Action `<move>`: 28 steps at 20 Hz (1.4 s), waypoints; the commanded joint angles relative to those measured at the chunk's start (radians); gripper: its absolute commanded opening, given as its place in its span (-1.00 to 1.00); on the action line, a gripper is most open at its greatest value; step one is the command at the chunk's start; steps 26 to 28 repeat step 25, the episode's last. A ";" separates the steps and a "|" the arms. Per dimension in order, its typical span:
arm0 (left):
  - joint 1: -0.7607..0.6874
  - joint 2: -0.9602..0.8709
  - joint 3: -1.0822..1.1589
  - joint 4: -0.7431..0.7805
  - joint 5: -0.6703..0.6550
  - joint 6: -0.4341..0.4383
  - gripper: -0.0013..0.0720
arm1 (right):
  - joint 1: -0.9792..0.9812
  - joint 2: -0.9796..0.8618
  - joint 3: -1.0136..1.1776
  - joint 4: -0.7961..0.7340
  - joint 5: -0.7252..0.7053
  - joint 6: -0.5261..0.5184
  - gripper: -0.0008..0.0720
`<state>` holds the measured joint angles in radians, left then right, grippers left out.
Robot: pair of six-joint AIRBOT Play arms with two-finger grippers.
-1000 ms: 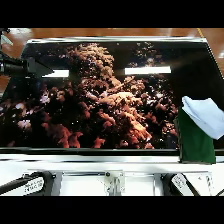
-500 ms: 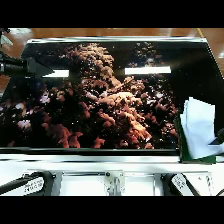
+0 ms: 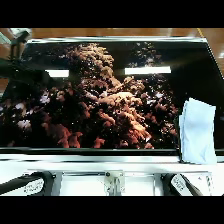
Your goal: Fold the shirts.
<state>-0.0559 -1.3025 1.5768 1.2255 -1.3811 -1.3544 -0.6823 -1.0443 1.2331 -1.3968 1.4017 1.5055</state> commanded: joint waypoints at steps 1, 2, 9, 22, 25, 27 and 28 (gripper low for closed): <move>-0.154 -0.047 0.000 0.289 -0.017 -0.107 0.56 | 0.291 -0.016 0.056 0.045 -0.118 -0.021 0.83; -0.185 -0.071 0.001 0.290 -0.017 -0.140 0.95 | 0.386 -0.035 0.055 0.039 -0.118 -0.012 0.85; -0.209 -0.150 0.000 0.237 -0.003 -0.150 0.95 | 0.660 -0.158 0.056 0.004 -0.087 0.058 0.87; -0.209 -0.150 0.000 0.237 -0.008 -0.138 0.95 | 0.681 -0.158 0.056 0.011 -0.090 0.058 0.88; -0.209 -0.150 0.000 0.237 -0.008 -0.138 0.95 | 0.681 -0.158 0.056 0.011 -0.090 0.058 0.88; -0.209 -0.150 0.000 0.237 -0.008 -0.138 0.95 | 0.681 -0.158 0.056 0.011 -0.090 0.058 0.88; -0.209 -0.150 0.000 0.237 -0.008 -0.138 0.95 | 0.681 -0.158 0.056 0.011 -0.090 0.058 0.88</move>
